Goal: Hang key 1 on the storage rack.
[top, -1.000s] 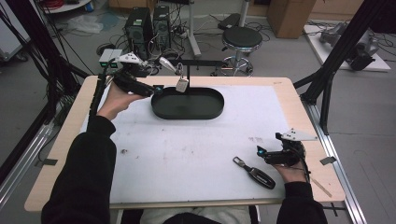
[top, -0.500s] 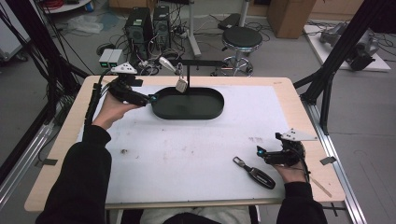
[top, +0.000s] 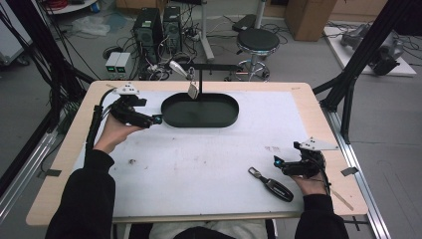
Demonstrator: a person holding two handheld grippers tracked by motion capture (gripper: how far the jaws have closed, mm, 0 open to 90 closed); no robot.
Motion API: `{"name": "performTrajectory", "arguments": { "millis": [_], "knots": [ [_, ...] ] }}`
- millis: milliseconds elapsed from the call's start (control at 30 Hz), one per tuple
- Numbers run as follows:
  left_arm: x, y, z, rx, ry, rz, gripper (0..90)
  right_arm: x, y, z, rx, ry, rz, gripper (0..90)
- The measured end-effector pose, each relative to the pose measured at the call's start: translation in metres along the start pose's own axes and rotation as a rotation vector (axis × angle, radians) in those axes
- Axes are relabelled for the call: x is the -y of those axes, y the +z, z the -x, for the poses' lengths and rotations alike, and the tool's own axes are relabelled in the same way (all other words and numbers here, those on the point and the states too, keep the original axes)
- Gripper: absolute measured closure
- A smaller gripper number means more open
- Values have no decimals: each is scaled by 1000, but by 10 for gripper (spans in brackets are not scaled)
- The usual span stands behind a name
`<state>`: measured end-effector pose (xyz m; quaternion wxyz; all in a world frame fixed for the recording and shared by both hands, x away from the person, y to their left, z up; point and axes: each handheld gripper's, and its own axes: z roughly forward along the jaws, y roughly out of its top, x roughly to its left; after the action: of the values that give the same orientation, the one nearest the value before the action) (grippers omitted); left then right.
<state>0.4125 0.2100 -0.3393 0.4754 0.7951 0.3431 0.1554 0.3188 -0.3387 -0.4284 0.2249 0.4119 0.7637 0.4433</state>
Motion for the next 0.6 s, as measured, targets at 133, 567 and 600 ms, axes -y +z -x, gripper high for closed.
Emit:
{"name": "performTrajectory", "arguments": {
  "millis": [133,567,600],
  "knots": [
    [13,-7,4,-10,-9,-2,17,0,0,0,0,1,0,8],
    [52,-29,11,-38,-4,-52,17,0,1,-1,0,-6,-4,9],
    [55,-30,12,-42,-3,-56,17,0,1,-1,0,-7,-5,8]
  ]
}}
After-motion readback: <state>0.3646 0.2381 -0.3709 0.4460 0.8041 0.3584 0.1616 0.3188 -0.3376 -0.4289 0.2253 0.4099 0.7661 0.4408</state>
